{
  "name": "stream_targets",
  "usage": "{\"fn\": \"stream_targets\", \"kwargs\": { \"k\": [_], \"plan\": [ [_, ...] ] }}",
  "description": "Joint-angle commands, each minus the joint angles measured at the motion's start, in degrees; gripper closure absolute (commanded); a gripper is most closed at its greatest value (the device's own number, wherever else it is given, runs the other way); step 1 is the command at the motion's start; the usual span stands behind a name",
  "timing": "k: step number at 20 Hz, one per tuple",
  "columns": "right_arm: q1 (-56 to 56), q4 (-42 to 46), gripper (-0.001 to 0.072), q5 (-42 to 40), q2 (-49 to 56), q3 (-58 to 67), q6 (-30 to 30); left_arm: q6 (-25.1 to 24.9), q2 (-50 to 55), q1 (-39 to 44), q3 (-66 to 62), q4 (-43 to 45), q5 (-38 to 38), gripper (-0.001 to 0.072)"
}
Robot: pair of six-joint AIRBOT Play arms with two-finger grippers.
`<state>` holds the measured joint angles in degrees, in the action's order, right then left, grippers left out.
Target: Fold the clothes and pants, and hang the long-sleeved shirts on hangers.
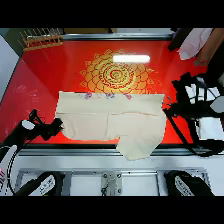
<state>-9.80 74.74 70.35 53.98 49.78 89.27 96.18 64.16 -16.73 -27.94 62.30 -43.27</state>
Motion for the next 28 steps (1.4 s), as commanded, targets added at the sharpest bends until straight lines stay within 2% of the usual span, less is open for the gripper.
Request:
{"fn": "stream_targets", "kwargs": {
  "k": [1,7,13,16,17,18,19,21,28],
  "plan": [
    [-6.4,-1.7,0.022,5.0,-0.5,-13.4,1.9,0.0,-4.8,0.5,2.8,2.9,-0.3,0.07],
    [-4.0,-13.1,0.0222,-2.7,-0.1,-28.5,0.7,0.0,-11.4,0.5,6.1,2.7,0.0,0.07],
    [7.3,-19.6,0.0222,-10.6,2.9,-30.0,0.8,0.0,-11.6,0.5,6.1,2.7,0.0,0.07],
    [9.3,-20.7,0.0224,-12.5,4.5,-30.0,0.7,0.0,-11.6,0.5,6.1,2.7,0.0,0.07],
    [9.3,-20.5,0.0271,-12.6,4.6,-30.0,0.6,0.0,-11.6,0.5,6.1,2.7,0.0,0.07],
    [9.2,-20.6,0.0441,-12.5,4.6,-30.0,-0.6,0.0,-11.6,0.5,6.1,2.7,0.0,0.07],
    [9.2,-20.1,0.0561,-12.5,4.4,-29.7,-1.0,0.0,-11.7,0.5,6.1,2.7,0.0,0.07],
    [9.1,-17.8,0.0699,-11.0,3.2,-28.2,-0.9,-0.4,-11.7,-0.7,5.3,2.8,-1.4,0.07],
    [9.0,-3.9,0.0701,5.8,-2.0,-18.3,-0.7,-4.5,-14.8,-6.0,-0.9,13.1,-20.0,0.07]
  ]
}}
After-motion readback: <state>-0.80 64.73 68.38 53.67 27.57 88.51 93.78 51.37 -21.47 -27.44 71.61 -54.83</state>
